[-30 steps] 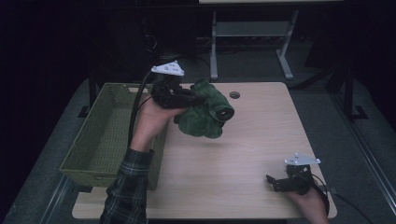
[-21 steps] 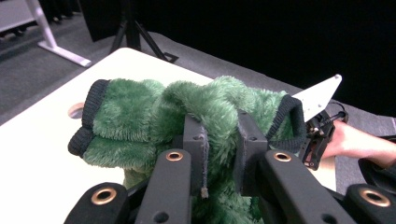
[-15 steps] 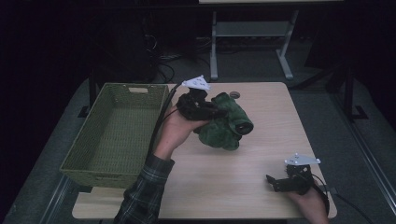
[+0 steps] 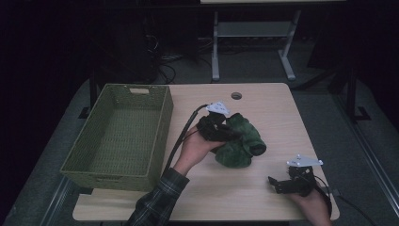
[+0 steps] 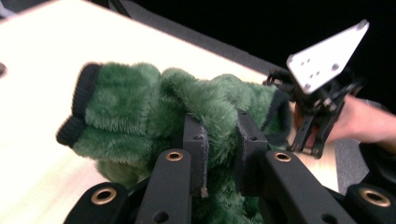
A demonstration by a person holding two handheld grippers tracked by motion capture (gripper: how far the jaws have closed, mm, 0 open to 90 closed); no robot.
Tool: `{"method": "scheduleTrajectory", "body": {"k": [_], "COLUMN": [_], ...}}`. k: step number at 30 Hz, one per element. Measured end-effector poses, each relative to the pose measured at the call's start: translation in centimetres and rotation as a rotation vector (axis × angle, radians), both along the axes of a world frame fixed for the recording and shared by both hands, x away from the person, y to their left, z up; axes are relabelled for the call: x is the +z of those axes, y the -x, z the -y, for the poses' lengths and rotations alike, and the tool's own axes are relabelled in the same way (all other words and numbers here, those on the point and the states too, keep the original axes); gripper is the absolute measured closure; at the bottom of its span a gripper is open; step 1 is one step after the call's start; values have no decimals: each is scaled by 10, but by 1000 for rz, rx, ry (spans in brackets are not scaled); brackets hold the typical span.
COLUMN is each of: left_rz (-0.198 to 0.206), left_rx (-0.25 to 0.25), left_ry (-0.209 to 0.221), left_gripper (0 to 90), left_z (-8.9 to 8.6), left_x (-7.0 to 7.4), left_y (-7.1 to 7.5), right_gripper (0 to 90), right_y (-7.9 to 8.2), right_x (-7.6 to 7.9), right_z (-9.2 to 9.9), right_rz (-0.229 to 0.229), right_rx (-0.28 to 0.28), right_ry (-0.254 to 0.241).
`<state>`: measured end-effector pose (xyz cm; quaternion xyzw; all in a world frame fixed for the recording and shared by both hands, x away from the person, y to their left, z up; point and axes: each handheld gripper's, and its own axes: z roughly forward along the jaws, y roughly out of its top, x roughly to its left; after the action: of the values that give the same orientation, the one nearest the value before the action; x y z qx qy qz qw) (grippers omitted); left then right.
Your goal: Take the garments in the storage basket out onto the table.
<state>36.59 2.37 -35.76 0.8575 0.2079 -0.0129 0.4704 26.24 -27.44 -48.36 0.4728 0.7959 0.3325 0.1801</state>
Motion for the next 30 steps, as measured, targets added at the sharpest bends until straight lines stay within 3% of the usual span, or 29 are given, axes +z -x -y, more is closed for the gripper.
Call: {"method": "scheduleTrajectory", "body": {"k": [7, 15, 16, 26, 30], "left_rz": [-57, -98, -97, -98, -103], "left_rx": [-12, -1, 5, 43, 42], "left_ry": [-38, -59, -77, -142, -127], "left_gripper": [771, 767, 764, 757, 731], "left_z": [6, 5, 5, -1, -3], "left_x": [-42, -69, -75, -100, -101], "left_y": [5, 4, 2, -8, -9], "right_gripper": [0, 0, 0, 0, 0], "right_y": [0, 0, 0, 0, 0], "right_x": [0, 0, 0, 0, 0], "right_z": [0, 0, 0, 0, 0], "right_rz": [0, 0, 0, 0, 0], "right_rx": [1, 1, 1, 1, 1], "right_ry": [2, 2, 2, 2, 2]}}
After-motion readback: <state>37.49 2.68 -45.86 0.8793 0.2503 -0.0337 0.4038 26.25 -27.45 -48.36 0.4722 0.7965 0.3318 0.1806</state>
